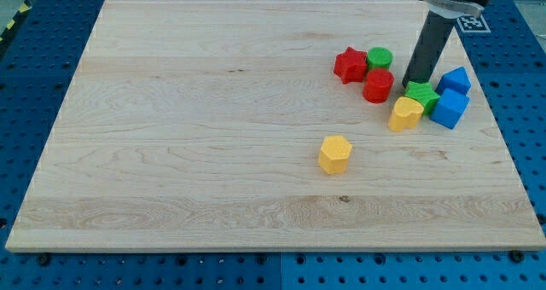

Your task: Push the green star into the yellow blocks

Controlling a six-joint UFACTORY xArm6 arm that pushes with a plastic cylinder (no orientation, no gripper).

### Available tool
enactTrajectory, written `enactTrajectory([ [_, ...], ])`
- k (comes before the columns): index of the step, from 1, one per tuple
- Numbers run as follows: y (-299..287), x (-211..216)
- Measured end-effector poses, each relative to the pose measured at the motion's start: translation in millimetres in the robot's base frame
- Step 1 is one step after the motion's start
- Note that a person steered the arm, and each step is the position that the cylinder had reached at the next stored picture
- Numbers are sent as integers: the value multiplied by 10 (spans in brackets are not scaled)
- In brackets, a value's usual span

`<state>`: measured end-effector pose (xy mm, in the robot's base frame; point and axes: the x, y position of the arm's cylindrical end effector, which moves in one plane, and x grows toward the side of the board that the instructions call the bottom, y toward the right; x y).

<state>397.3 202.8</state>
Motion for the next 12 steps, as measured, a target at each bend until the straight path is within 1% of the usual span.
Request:
enactTrajectory([
  [3, 82, 245],
  [4, 56, 424],
  [5, -84, 546],
  [8, -437, 1186],
  [9, -540, 1227],
  [10, -305, 1230],
  [11, -149, 1487],
  [12, -220, 1718],
])
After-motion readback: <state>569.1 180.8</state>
